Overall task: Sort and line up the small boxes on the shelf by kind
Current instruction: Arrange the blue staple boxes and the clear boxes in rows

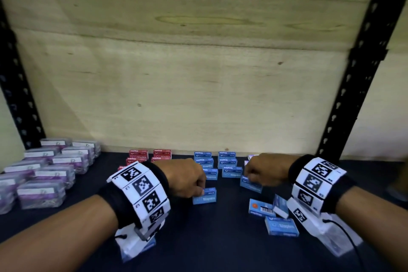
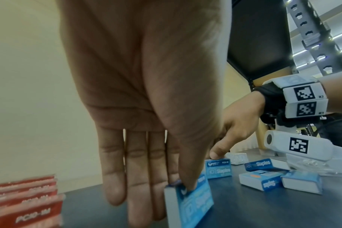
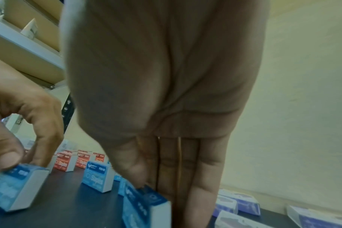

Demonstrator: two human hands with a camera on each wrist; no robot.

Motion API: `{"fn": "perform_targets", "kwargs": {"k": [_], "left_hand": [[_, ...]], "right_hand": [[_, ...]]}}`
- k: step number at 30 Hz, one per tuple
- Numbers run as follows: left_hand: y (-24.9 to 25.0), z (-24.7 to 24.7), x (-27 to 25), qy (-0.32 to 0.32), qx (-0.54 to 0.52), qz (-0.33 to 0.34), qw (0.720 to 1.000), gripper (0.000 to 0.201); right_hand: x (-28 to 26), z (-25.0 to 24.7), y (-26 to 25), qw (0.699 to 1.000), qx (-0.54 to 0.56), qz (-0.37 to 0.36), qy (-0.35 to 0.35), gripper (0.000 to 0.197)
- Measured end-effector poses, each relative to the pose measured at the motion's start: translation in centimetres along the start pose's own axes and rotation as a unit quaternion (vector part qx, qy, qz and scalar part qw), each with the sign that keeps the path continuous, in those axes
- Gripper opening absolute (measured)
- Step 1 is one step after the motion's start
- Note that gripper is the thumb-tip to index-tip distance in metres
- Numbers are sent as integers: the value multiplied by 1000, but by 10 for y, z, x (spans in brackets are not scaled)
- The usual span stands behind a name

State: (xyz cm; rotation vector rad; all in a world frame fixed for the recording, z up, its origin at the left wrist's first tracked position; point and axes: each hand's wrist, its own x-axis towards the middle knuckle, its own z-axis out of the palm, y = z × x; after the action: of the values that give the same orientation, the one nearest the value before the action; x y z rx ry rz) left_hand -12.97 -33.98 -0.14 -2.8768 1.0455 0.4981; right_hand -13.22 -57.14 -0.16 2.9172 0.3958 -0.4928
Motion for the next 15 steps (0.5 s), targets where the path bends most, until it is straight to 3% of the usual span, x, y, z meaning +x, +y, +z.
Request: {"fn": "perform_targets", "kwargs": {"k": [15], "left_hand": [[-10, 0, 2, -1, -11, -28, 1000, 24]], "right_hand": [[0, 6, 7, 1000, 3, 20, -5, 26]]}}
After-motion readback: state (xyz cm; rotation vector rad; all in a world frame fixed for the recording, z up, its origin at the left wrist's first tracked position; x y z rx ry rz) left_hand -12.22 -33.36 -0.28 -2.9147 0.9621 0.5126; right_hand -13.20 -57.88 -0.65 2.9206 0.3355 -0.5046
